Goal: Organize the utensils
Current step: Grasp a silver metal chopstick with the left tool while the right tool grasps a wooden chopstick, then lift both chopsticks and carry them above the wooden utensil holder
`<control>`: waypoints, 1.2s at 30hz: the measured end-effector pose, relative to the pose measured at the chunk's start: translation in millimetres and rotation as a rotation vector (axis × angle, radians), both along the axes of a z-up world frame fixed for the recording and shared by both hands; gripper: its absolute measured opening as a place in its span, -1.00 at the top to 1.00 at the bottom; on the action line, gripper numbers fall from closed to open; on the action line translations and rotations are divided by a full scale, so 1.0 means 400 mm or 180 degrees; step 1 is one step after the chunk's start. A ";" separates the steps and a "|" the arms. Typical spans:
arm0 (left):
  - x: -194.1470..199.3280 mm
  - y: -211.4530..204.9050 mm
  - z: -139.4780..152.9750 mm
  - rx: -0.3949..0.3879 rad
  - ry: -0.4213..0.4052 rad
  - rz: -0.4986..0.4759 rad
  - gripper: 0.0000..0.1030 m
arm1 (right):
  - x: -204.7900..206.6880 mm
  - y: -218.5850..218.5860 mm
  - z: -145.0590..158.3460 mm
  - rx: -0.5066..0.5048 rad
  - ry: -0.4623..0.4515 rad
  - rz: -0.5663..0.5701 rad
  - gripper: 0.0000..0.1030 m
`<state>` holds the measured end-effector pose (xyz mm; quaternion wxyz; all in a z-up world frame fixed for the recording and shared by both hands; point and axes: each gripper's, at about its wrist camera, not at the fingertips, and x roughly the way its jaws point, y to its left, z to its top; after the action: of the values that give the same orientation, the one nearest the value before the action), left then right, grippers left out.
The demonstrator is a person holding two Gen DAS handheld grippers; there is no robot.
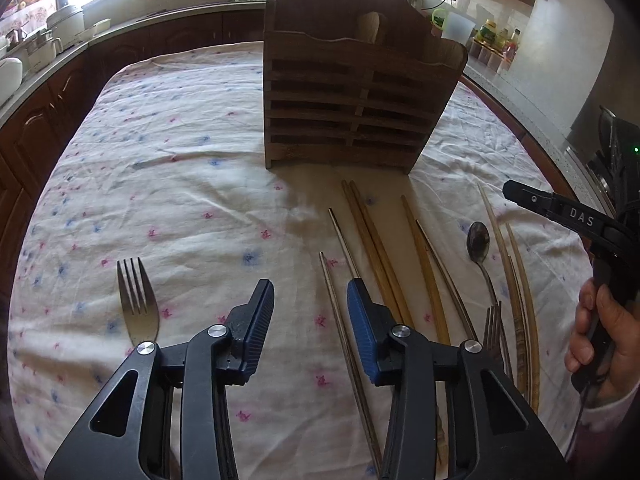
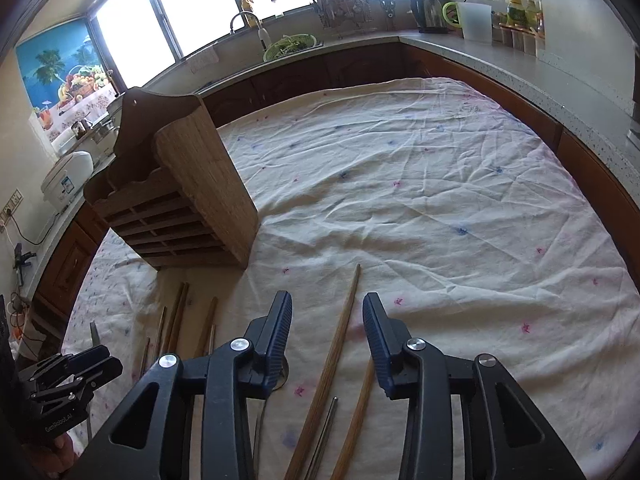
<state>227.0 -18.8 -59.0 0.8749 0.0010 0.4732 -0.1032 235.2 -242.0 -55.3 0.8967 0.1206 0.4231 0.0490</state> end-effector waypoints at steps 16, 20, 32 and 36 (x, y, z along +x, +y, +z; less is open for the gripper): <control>0.036 -0.067 -0.051 0.0341 0.0021 -0.0304 0.86 | 0.101 0.042 -0.072 -0.0415 0.0209 0.0049 0.85; 0.040 -0.053 -0.050 0.0249 0.0027 -0.0284 0.92 | 0.093 0.030 -0.066 -0.0095 0.0195 0.0064 0.88; -0.038 -0.004 0.068 -0.0054 -0.0267 -0.0281 0.93 | -0.031 0.028 0.110 0.0281 -0.0315 0.0188 0.91; -0.070 0.021 0.125 -0.0188 -0.0426 -0.0272 0.93 | -0.071 0.036 0.180 0.0317 -0.0518 0.0226 0.91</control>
<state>198.8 -10.2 -8.9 0.8990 0.0024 0.4100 -0.1541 206.9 -227.8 16.7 0.9186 0.1457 0.3500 0.1113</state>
